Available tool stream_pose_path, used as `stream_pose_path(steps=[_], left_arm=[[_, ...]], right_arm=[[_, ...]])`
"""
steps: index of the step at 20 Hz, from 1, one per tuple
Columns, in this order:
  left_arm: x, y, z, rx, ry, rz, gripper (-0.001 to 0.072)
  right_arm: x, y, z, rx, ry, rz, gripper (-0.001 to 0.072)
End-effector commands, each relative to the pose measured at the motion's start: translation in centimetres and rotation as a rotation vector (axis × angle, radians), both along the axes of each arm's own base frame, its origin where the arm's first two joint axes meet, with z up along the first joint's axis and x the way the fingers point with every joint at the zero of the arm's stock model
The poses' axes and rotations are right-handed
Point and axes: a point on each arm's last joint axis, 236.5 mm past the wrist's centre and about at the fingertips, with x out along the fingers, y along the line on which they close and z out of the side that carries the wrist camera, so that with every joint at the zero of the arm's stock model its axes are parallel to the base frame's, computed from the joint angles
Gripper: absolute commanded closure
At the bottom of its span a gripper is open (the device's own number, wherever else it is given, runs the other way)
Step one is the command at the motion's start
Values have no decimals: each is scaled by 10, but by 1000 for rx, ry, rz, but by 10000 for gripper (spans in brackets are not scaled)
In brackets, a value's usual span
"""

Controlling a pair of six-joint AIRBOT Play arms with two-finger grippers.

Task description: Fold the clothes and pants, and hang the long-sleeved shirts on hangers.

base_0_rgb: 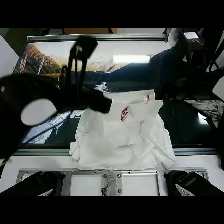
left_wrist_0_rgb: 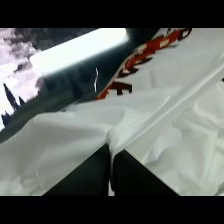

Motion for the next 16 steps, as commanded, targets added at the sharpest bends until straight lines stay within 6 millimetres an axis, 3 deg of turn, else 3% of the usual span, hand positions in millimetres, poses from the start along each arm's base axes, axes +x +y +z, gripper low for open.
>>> stream_pose_path(steps=[1,4,7,12,16], left_arm=[[-49,6,-56,56,151,18,692],[-65,1,-76,53,172,6,691],[-60,-1,-86,44,172,22,691],[-37,-2,-97,69,195,73,692],[-40,1,-117,97,215,71,691]], right_arm=[[-24,4,-29,-8,139,23,689],[-46,15,-55,-16,248,61,689],[-54,27,-59,-19,258,85,689],[-44,24,-56,-35,214,64,688],[-32,28,-55,-38,169,94,688]])
